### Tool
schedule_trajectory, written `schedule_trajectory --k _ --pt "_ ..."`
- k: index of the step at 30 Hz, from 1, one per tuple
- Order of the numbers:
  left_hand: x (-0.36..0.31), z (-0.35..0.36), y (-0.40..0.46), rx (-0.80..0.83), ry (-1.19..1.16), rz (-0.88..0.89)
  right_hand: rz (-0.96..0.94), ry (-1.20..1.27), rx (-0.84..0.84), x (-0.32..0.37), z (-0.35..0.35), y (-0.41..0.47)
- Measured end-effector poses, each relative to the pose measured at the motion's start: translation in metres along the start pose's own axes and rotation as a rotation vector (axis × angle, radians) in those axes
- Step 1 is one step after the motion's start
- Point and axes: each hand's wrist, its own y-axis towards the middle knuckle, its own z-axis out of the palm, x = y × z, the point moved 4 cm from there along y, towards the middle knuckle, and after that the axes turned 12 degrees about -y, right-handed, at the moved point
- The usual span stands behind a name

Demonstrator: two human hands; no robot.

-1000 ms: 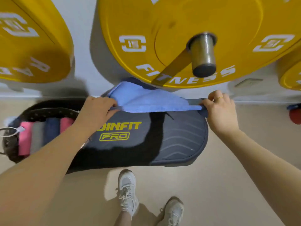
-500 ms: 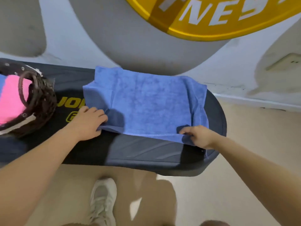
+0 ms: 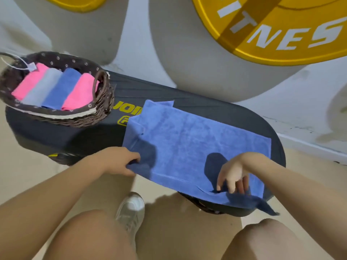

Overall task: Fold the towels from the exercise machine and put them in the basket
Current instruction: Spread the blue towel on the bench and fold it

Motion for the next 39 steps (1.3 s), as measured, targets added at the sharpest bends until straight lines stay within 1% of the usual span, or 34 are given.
schedule_trajectory --k 1,2,4,5,6,7,9,10,12,14,17,19,21,24,27,29,31,34,36,39 --pt "0.005 0.005 -0.005 0.017 -0.088 -0.036 -0.008 0.009 -0.049 0.010 -0.009 0.001" --pt "0.010 0.005 -0.009 -0.002 -0.157 -0.076 -0.036 0.020 -0.165 0.020 -0.023 0.003" --pt "0.022 -0.002 -0.011 -0.147 -0.230 -0.142 -0.123 0.073 -0.531 0.041 -0.059 0.008" --pt "0.026 -0.008 -0.011 -0.238 -0.226 -0.169 -0.155 0.118 -0.719 0.052 -0.076 0.007" --pt "0.029 -0.013 -0.011 -0.320 -0.216 -0.196 -0.171 0.180 -0.871 0.061 -0.091 0.007" --pt "0.032 -0.017 -0.010 -0.401 -0.233 -0.221 -0.180 0.254 -0.980 0.071 -0.104 0.007" --pt "0.034 -0.024 -0.007 -0.541 -0.353 -0.236 -0.178 0.376 -1.117 0.087 -0.124 0.008" --pt "0.035 -0.026 -0.004 -0.578 -0.422 -0.230 -0.166 0.397 -1.171 0.095 -0.136 0.009" --pt "0.026 -0.026 0.006 -0.550 -0.506 -0.217 -0.125 0.398 -1.255 0.103 -0.152 0.011" --pt "0.022 -0.024 0.021 -0.539 -0.480 -0.216 -0.083 0.422 -1.311 0.107 -0.173 0.017" --pt "0.026 -0.025 0.037 -0.623 -0.492 -0.231 0.004 0.461 -1.377 0.100 -0.201 0.024" --pt "0.035 -0.023 0.039 -0.675 -0.590 -0.226 0.119 0.429 -1.359 0.091 -0.216 0.029" --pt "0.046 -0.019 0.033 -0.748 -0.709 -0.204 0.209 0.401 -1.271 0.083 -0.228 0.038" --pt "0.065 -0.013 0.015 -0.878 -0.938 -0.207 0.227 0.447 -1.175 0.078 -0.241 0.047" --pt "0.084 -0.010 -0.005 -0.957 -1.054 -0.234 0.268 0.519 -1.175 0.077 -0.252 0.046" --pt "0.094 -0.011 -0.016 -0.988 -1.091 -0.237 0.293 0.569 -1.237 0.076 -0.258 0.040" --pt "0.100 -0.013 -0.022 -0.994 -1.126 -0.237 0.243 0.589 -1.347 0.079 -0.266 0.033" --pt "0.104 -0.014 -0.029 -1.001 -1.145 -0.208 0.077 0.689 -1.448 0.089 -0.277 0.023" --pt "0.106 -0.011 -0.034 -1.006 -1.133 -0.205 0.022 0.779 -1.459 0.095 -0.285 0.022" --pt "0.114 0.001 -0.040 -1.009 -1.123 -0.262 -0.078 0.851 -1.413 0.109 -0.296 0.025"
